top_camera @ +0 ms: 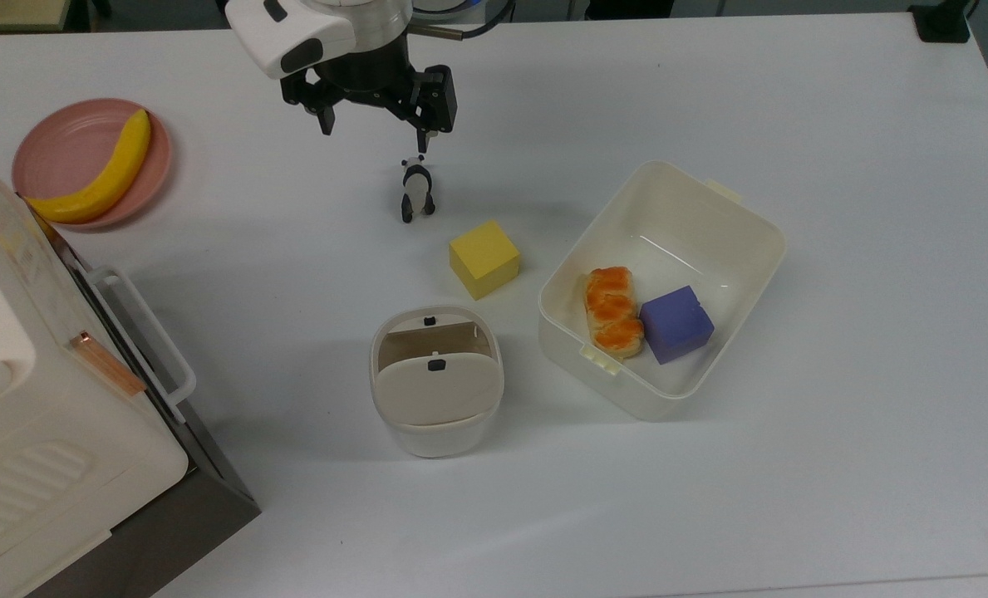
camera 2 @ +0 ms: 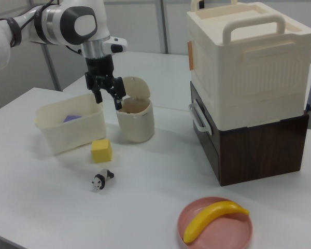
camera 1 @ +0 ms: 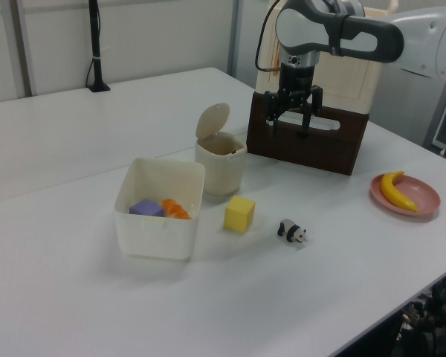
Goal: Close the trash can
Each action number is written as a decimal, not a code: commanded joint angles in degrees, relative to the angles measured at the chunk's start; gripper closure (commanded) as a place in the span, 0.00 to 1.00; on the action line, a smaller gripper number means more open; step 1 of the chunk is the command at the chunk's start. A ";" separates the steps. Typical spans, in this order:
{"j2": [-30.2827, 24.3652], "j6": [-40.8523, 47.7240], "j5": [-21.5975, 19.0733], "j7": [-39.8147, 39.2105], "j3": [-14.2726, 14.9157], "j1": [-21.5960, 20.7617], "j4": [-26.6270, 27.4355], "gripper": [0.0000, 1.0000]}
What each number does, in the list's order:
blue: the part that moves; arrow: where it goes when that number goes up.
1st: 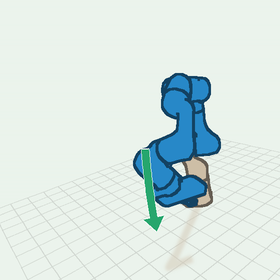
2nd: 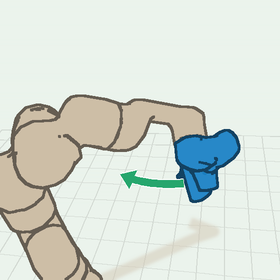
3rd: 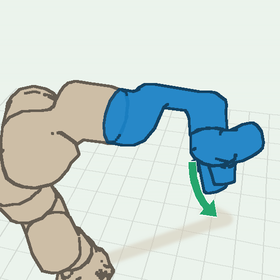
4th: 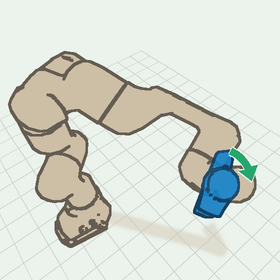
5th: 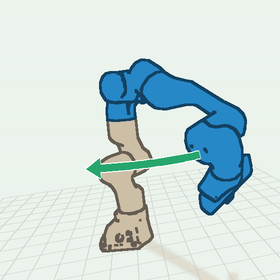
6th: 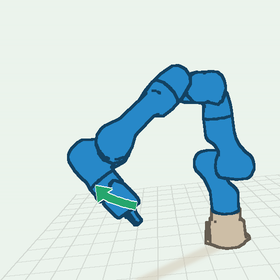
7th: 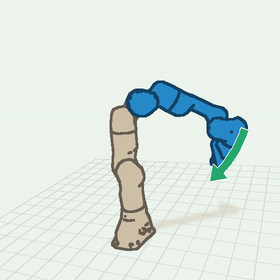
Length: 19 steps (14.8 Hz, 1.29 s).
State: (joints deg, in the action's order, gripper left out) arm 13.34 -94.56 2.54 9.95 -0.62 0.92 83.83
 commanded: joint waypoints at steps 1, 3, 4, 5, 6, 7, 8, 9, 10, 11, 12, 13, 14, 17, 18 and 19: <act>-0.68 0.52 -1.31 -3.52 0.27 -0.21 0.98 0.24; -0.68 0.25 -3.66 -8.25 0.36 0.14 0.72 0.72; -0.68 -0.10 -5.33 -9.32 0.36 0.40 0.63 0.87; -0.51 -0.45 -5.96 -9.86 0.36 0.49 0.37 1.00; -0.33 -2.28 -5.79 -10.12 0.27 0.40 0.28 1.00; -0.33 -4.65 -5.79 -10.04 0.10 0.31 0.02 1.00; -0.24 -7.54 -5.88 -9.52 0.01 0.23 -0.86 1.00; 0.02 -10.53 -5.79 -9.42 0.01 0.23 -1.04 1.00; 0.37 -14.13 -5.79 -9.34 0.01 0.14 -1.13 1.00; 0.98 -17.99 -5.79 -9.07 -0.16 0.05 -1.13 1.00; 1.95 -24.21 -5.70 -7.50 -0.25 -0.12 -1.13 1.00; 3.00 -28.79 -5.53 -5.49 -0.25 -1.00 -1.30 1.00; 4.05 -33.45 -5.09 -2.94 -0.17 -2.14 -1.31 1.00; 6.78 -44.03 -3.42 -0.55 0.01 -2.67 -1.39 1.00; 7.57 -46.13 -3.33 -0.55 0.01 -2.67 -2.00 1.00; 8.71 -48.15 -3.24 -0.55 0.01 -2.67 -2.97 1.00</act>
State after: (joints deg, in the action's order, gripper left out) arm 19.68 -137.60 -1.69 7.82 -1.11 -1.27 83.16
